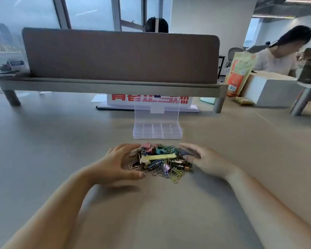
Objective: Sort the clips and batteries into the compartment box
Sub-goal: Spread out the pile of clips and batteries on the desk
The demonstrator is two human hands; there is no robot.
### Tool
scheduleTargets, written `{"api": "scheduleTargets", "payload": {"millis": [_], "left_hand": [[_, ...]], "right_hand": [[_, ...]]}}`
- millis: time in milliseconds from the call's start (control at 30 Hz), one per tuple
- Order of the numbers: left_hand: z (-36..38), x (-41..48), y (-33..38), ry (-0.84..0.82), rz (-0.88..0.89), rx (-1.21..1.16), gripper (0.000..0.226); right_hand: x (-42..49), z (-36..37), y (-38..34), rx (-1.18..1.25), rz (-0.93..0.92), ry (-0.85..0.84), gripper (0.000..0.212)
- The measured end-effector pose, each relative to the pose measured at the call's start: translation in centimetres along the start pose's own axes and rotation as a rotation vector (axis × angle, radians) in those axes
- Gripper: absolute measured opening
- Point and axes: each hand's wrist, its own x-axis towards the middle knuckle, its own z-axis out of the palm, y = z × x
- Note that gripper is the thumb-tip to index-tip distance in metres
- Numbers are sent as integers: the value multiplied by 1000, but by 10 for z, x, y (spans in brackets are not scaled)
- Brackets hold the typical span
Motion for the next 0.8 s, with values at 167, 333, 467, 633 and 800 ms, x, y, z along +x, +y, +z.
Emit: {"api": "scheduleTargets", "payload": {"millis": [167,333,467,633,800], "left_hand": [[3,-1,-1,19,17,124,115],[-3,1,-3,56,15,130,110],[-2,-1,1,80,25,50,76],[-1,-2,6,147,49,34,41],[5,1,8,201,54,22,25]], "right_hand": [[-1,4,-9,-226,-60,37,40],[-1,4,-12,-248,-120,101,35],[-3,3,-11,-277,-111,80,39],[-2,4,-12,-287,-127,106,37],[1,11,-15,-280,-133,199,25]]}}
